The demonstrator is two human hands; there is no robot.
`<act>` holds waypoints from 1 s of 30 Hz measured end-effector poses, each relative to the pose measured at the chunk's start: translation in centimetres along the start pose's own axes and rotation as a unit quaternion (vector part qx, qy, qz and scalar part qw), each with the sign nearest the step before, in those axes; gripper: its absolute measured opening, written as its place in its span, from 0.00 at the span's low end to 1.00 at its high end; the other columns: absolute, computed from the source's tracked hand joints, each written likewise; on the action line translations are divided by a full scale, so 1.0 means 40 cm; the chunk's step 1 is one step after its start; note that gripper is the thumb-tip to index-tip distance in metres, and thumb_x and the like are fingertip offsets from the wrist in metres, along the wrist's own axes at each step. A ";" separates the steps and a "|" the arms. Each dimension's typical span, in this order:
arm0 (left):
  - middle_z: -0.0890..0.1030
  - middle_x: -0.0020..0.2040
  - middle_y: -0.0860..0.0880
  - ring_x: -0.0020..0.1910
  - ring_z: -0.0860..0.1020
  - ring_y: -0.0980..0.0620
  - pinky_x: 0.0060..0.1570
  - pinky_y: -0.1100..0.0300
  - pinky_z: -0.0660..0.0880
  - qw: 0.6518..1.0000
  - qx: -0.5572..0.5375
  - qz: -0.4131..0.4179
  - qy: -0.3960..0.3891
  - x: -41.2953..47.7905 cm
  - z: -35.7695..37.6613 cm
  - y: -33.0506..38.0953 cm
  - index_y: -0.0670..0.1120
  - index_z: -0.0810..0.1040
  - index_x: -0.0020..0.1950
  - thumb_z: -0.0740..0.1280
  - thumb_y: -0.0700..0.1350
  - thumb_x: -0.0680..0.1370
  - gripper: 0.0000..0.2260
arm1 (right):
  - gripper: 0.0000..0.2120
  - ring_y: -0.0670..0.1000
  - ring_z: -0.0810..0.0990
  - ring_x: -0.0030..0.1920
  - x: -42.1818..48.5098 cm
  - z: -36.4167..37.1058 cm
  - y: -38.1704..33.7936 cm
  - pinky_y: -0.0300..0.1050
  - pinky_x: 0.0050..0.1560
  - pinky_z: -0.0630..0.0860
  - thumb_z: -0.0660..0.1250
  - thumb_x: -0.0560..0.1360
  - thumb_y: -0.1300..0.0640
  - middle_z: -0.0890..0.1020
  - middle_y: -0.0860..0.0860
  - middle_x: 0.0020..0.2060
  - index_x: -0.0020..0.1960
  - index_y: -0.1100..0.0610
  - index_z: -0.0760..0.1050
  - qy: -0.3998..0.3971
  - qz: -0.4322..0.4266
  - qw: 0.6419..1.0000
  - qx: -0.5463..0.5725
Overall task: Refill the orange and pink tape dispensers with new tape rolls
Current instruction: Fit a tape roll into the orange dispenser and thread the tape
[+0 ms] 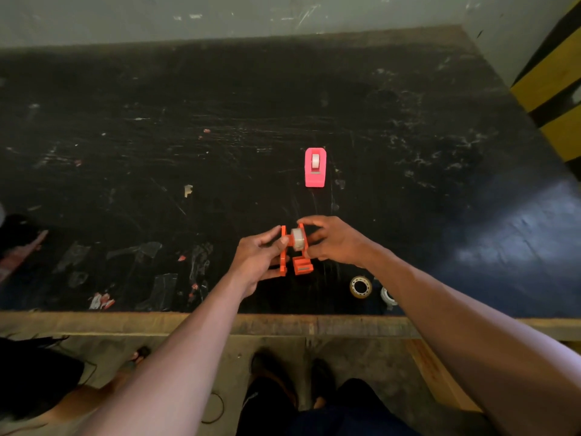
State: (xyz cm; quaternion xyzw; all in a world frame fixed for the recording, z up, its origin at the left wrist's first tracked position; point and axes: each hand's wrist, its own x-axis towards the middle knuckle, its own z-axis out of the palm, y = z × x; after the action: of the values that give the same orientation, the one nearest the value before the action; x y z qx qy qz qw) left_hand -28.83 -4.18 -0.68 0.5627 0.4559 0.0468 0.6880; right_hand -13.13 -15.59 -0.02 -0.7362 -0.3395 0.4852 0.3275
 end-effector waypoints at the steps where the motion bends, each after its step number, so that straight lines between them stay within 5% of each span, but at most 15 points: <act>1: 0.85 0.62 0.45 0.58 0.85 0.46 0.47 0.51 0.84 1.000 0.001 0.003 0.000 0.005 -0.005 0.004 0.50 0.78 0.73 0.70 0.44 0.81 0.19 | 0.36 0.53 0.85 0.53 0.003 0.001 -0.003 0.57 0.60 0.79 0.73 0.72 0.65 0.85 0.51 0.50 0.75 0.49 0.63 0.005 0.000 1.000 0.001; 7: 0.89 0.52 0.46 0.46 0.89 0.51 0.38 0.56 0.85 0.998 -0.032 0.002 -0.055 0.024 -0.048 0.070 0.48 0.81 0.68 0.65 0.43 0.84 0.13 | 0.35 0.48 0.84 0.51 0.017 -0.006 -0.059 0.51 0.55 0.80 0.73 0.73 0.61 0.85 0.49 0.51 0.76 0.49 0.63 0.042 -0.005 0.999 -0.004; 13: 0.88 0.57 0.46 0.52 0.88 0.50 0.46 0.52 0.84 0.992 -0.022 0.024 -0.121 0.046 -0.087 0.140 0.49 0.78 0.71 0.64 0.39 0.84 0.15 | 0.34 0.52 0.85 0.51 0.010 -0.023 -0.126 0.54 0.54 0.80 0.73 0.73 0.62 0.85 0.51 0.52 0.75 0.49 0.64 0.096 -0.018 0.995 -0.016; 19: 0.88 0.57 0.47 0.55 0.88 0.49 0.49 0.51 0.85 0.986 0.007 0.056 -0.155 0.063 -0.085 0.176 0.50 0.79 0.71 0.67 0.40 0.83 0.16 | 0.35 0.48 0.85 0.50 -0.007 -0.017 -0.152 0.47 0.50 0.81 0.73 0.74 0.62 0.86 0.50 0.51 0.76 0.49 0.63 0.150 -0.019 0.988 -0.005; 23: 0.88 0.57 0.46 0.52 0.89 0.50 0.43 0.54 0.85 0.982 0.004 0.057 -0.180 0.063 -0.076 0.186 0.51 0.80 0.69 0.66 0.40 0.83 0.15 | 0.36 0.51 0.86 0.50 -0.017 -0.009 -0.142 0.56 0.56 0.81 0.73 0.73 0.62 0.86 0.52 0.50 0.76 0.47 0.63 0.184 -0.011 0.982 0.032; 30: 0.87 0.59 0.43 0.56 0.87 0.46 0.43 0.53 0.86 0.979 -0.015 0.041 -0.198 0.060 -0.068 0.168 0.48 0.80 0.68 0.66 0.40 0.83 0.14 | 0.35 0.50 0.86 0.51 -0.029 0.014 -0.136 0.55 0.57 0.81 0.72 0.74 0.61 0.86 0.53 0.50 0.76 0.45 0.63 0.190 0.000 0.982 0.024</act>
State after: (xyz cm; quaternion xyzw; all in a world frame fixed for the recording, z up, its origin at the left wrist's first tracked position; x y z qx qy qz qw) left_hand -26.27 1.62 3.56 0.5686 0.2868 -0.0306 0.7704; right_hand -15.00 -13.44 4.79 -0.8068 -0.2600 0.3445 0.4035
